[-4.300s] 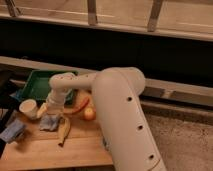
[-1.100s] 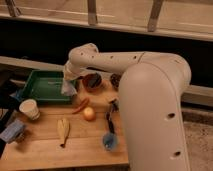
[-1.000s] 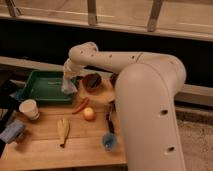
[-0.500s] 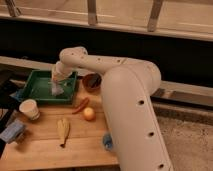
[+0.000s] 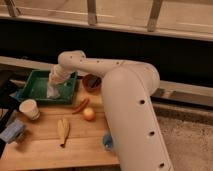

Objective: Wipe tray with towel

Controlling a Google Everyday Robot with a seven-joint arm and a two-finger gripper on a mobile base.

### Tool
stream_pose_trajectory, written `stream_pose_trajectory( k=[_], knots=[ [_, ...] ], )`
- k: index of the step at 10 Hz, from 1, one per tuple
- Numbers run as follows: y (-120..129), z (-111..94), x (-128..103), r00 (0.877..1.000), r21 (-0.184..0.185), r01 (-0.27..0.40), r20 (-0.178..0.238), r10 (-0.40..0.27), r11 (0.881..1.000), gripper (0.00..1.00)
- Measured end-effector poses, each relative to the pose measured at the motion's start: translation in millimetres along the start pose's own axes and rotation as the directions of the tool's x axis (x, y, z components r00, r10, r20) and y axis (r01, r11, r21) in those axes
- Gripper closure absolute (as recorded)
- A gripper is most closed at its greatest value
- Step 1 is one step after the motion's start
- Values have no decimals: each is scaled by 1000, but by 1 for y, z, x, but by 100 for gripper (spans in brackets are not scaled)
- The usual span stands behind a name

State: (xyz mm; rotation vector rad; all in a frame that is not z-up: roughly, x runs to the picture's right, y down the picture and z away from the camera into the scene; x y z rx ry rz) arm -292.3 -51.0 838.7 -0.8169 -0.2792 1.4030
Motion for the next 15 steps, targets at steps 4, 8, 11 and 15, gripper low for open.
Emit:
stream_pose_trajectory(
  k=[4, 8, 11, 15],
  knots=[
    [-25, 1, -30, 996, 52, -58, 73, 54, 997, 100],
    [1, 15, -62, 993, 34, -16, 118, 12, 999, 100],
    [33, 24, -38, 996, -6, 81, 41, -80, 997, 100],
    [15, 24, -4, 998, 26, 52, -44, -51, 998, 100]
  ],
)
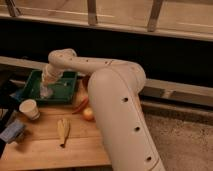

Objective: Wipe tray with towel

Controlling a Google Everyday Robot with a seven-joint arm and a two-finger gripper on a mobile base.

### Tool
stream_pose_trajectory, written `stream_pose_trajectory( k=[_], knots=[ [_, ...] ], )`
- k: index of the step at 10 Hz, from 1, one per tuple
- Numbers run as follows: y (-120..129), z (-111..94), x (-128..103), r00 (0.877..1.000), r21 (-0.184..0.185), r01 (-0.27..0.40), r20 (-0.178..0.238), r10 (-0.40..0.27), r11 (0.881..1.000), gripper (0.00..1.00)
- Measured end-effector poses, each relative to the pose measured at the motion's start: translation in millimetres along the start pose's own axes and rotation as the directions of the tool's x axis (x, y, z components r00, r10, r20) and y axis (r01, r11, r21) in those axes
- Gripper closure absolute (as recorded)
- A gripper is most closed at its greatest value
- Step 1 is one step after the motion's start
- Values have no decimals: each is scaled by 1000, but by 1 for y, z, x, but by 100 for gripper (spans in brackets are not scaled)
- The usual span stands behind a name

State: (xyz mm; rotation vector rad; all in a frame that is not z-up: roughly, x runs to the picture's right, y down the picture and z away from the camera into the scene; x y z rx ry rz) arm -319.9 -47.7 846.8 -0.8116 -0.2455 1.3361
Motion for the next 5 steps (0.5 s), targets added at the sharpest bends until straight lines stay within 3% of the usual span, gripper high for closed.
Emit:
stream_pose_trajectory(
  k=[2, 5],
  knots=[
    [-34, -6, 1, 998, 38, -65, -3, 65, 997, 100],
    [-88, -25, -14, 989, 85, -142, 46, 138, 986, 100]
  ],
)
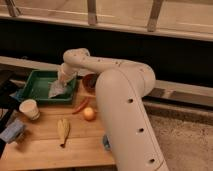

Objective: Wipe tray with towel

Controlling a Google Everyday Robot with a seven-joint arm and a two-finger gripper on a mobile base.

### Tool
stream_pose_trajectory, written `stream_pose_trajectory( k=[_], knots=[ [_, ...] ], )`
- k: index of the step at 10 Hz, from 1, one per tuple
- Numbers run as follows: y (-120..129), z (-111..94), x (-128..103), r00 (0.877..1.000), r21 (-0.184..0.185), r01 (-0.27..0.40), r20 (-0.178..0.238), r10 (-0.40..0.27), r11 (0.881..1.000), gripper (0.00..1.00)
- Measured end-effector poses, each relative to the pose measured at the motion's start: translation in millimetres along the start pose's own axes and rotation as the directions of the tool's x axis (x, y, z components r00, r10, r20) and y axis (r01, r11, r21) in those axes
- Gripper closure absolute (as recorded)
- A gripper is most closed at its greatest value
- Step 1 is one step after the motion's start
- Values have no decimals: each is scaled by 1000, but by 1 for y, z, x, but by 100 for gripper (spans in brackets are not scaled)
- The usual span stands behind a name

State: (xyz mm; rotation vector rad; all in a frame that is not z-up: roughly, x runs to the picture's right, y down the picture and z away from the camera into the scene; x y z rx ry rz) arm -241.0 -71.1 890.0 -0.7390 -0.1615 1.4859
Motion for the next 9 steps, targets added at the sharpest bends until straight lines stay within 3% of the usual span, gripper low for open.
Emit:
stream_pose_trajectory(
  k=[2, 5, 7, 9],
  knots=[
    [-4, -4, -17, 999, -5, 2, 38, -2, 1000, 100],
    [34, 12, -31, 997, -56, 67, 53, -64, 996, 100],
    [75, 30, -15, 993, -99, 117, 27, -115, 988, 100],
    [93, 45, 7, 991, -112, 129, -8, -131, 985, 100]
  ],
)
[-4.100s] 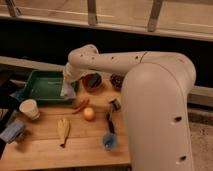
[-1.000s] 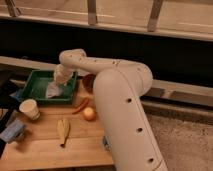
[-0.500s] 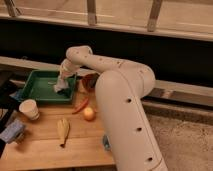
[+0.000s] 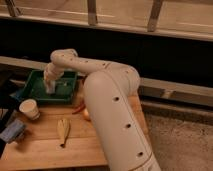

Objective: Wipe tray with towel

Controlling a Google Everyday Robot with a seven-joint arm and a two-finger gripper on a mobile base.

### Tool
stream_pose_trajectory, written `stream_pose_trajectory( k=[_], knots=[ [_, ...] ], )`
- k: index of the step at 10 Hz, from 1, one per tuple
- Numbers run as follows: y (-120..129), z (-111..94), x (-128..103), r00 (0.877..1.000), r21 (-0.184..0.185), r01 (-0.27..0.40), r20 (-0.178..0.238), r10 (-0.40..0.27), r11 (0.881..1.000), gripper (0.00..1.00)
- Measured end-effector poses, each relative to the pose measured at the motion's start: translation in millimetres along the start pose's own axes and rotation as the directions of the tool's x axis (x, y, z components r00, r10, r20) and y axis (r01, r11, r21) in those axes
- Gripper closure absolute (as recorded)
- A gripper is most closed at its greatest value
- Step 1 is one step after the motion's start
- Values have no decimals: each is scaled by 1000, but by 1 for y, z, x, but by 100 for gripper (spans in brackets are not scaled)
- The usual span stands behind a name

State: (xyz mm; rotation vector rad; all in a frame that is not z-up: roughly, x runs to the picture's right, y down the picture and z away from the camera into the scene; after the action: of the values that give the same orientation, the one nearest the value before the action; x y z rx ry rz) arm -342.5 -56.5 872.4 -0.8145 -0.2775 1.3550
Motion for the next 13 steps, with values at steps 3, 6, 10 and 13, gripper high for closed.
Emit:
stream_pose_trajectory(
  k=[3, 6, 10, 13],
  knots=[
    [-11, -1, 28, 997, 31, -73, -37, 74, 997, 100],
    [-60, -25, 30, 986, 91, -160, -24, 162, 983, 100],
    [-73, -33, -18, 986, 95, -165, 28, 163, 982, 100],
    [-41, -19, -23, 994, 58, -111, 23, 110, 992, 100]
  ],
)
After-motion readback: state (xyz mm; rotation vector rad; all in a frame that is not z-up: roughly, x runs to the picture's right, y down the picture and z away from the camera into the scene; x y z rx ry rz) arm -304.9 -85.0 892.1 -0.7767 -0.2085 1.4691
